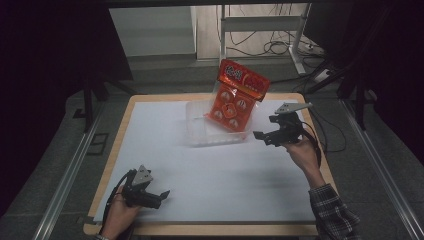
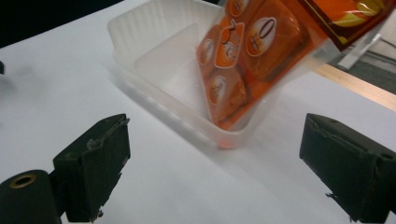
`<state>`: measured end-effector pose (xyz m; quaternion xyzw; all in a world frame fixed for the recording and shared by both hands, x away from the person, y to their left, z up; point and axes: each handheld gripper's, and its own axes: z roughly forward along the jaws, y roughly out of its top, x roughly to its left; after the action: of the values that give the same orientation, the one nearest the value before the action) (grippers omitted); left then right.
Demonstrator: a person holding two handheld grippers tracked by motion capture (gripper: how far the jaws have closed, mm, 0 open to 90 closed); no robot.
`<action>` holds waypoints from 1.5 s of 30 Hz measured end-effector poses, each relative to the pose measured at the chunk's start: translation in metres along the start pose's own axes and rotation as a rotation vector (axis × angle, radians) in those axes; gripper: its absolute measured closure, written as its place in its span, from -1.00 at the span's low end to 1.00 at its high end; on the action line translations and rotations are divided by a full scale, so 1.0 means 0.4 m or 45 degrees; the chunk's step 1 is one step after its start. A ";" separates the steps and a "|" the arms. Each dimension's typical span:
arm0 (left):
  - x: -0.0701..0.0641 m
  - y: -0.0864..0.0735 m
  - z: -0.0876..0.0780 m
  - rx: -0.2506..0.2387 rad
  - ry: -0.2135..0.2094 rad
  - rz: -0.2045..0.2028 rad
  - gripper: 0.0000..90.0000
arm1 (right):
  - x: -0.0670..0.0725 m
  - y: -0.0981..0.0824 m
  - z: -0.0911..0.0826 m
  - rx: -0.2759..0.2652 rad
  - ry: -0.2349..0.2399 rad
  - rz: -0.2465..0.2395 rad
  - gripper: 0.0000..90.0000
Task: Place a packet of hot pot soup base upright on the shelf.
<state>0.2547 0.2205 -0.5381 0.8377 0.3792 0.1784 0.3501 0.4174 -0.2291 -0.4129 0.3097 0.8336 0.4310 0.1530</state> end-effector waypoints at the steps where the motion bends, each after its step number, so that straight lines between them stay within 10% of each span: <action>1: 0.000 0.000 0.000 0.000 -0.001 0.000 -0.99 | 0.001 -0.004 -0.002 -0.003 0.008 0.011 -0.82; 35: -0.002 0.000 0.000 -0.004 0.002 -0.004 -0.99 | 0.109 -0.154 -0.124 -0.027 0.014 -0.017 -1.00; 45: -0.002 0.000 0.000 0.001 0.005 0.003 -0.99 | 0.126 -0.210 -0.141 -0.006 -0.070 -0.014 -1.00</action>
<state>0.2543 0.2198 -0.5381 0.8379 0.3792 0.1804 0.3488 0.3171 -0.2683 -0.4480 0.3166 0.8296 0.4236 0.1791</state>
